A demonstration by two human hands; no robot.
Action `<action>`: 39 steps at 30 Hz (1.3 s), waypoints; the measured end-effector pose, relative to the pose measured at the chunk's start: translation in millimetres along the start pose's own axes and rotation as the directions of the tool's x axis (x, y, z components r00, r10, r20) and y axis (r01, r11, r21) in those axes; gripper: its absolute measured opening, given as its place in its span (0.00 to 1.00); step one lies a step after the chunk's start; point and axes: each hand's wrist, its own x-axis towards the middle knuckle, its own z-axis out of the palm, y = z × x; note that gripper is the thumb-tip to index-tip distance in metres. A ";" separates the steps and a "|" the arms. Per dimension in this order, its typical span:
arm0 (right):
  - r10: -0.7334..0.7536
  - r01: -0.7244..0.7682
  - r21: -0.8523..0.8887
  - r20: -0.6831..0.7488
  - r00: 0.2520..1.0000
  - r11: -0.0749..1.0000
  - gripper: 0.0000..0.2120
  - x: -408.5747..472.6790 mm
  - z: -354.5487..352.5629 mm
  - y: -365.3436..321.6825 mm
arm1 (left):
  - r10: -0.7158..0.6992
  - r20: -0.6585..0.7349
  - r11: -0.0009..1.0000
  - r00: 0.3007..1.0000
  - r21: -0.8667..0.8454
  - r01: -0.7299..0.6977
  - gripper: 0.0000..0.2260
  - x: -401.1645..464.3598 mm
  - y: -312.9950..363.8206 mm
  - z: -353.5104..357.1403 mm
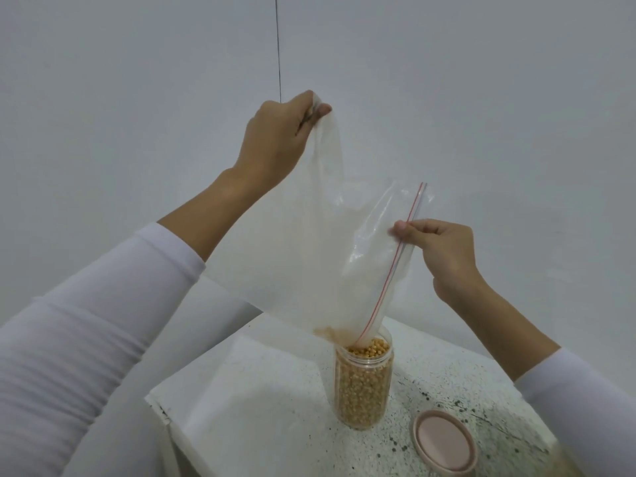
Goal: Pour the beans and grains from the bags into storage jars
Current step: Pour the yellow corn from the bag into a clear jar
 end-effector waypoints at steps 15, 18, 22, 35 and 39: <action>0.008 -0.008 0.015 -0.008 1.000 1.000 0.03 -0.4 -6.3 -1.8 | -0.025 -0.008 0.999 1.000 -0.044 0.024 0.14 0.9 -1.6 0.8; 0.021 -0.020 0.020 -0.020 1.000 1.000 0.03 -1.2 -6.4 -1.1 | -0.045 0.004 0.997 0.999 -0.068 0.045 0.15 -0.3 -3.7 1.8; 0.029 -0.029 0.018 -0.031 0.999 0.999 0.01 -1.2 -7.0 1.9 | -0.143 0.120 0.966 0.982 -0.200 0.165 0.19 -7.7 -8.0 0.1; 0.053 -0.053 0.007 -0.036 0.998 0.999 0.02 5.2 -8.8 6.8 | -0.236 0.671 0.906 0.703 0.413 -0.090 0.29 -32.7 -24.9 -32.4; 0.038 -0.038 -0.005 -0.024 0.999 0.999 0.02 6.0 -7.4 6.4 | -0.334 0.629 0.910 0.701 0.410 0.066 0.12 -42.4 -37.8 -31.5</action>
